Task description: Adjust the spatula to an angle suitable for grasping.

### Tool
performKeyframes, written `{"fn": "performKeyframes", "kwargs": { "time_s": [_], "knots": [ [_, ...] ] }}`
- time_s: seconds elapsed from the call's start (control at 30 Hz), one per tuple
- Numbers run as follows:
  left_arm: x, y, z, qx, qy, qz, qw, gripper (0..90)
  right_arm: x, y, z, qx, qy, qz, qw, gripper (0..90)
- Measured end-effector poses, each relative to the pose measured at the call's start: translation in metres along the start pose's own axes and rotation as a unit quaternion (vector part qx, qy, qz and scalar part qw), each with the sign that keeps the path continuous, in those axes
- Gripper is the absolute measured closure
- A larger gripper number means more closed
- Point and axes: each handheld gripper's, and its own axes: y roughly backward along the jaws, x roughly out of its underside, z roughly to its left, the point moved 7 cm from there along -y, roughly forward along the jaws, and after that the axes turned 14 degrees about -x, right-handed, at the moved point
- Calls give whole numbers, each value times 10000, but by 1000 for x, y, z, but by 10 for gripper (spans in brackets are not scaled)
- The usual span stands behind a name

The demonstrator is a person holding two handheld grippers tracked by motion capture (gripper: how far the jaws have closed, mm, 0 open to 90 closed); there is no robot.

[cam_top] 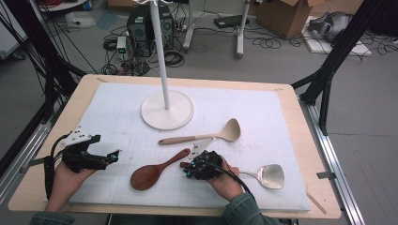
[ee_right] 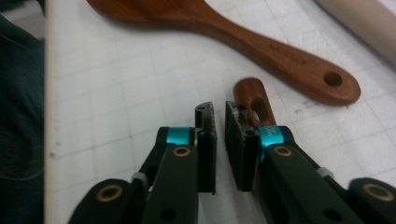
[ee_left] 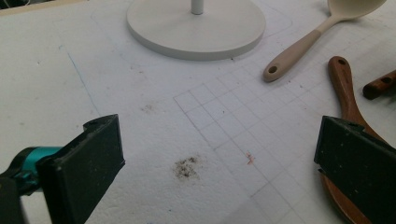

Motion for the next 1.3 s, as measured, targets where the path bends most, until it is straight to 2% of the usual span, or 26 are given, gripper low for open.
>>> {"fn": "performKeyframes", "kwargs": {
  "time_s": [0.07, 0.13, 0.2, 0.27, 0.5, 0.87, 1.13, 1.3],
  "knots": [
    [0, 0, 0, -2, -3, -1, 10000, 17, -2, 4, 2, -72, -2, -140, 9999, 729],
    [0, -1, 1, -7, -8, -1, 10000, 17, -2, 9, 2, -7, 24, -205, 9998, 634],
    [0, -2, 1, 3, 31, 4, 10000, 17, -1, 15, 0, -35, -15, -291, 9996, 583],
    [1, -2, 1, 14, 29, 11, 10000, 17, 2, 23, -3, 1, -144, -332, 9993, 490],
    [2, 0, 4, -25, 56, 5, 10000, 17, 8, 46, -13, 123, -328, -545, 9979, 333],
    [1, 0, 2, -27, 47, 2, 10000, 17, 14, 69, -21, 292, -445, -575, 9969, 309],
    [0, 0, 1, -4, 27, -16, 10000, 17, 15, 66, -20, 273, -366, -477, 9978, 324],
    [1, 0, 2, -12, 38, 7, 10000, 17, 19, 61, -23, 204, -407, -323, 9984, 339]
  ]
}}
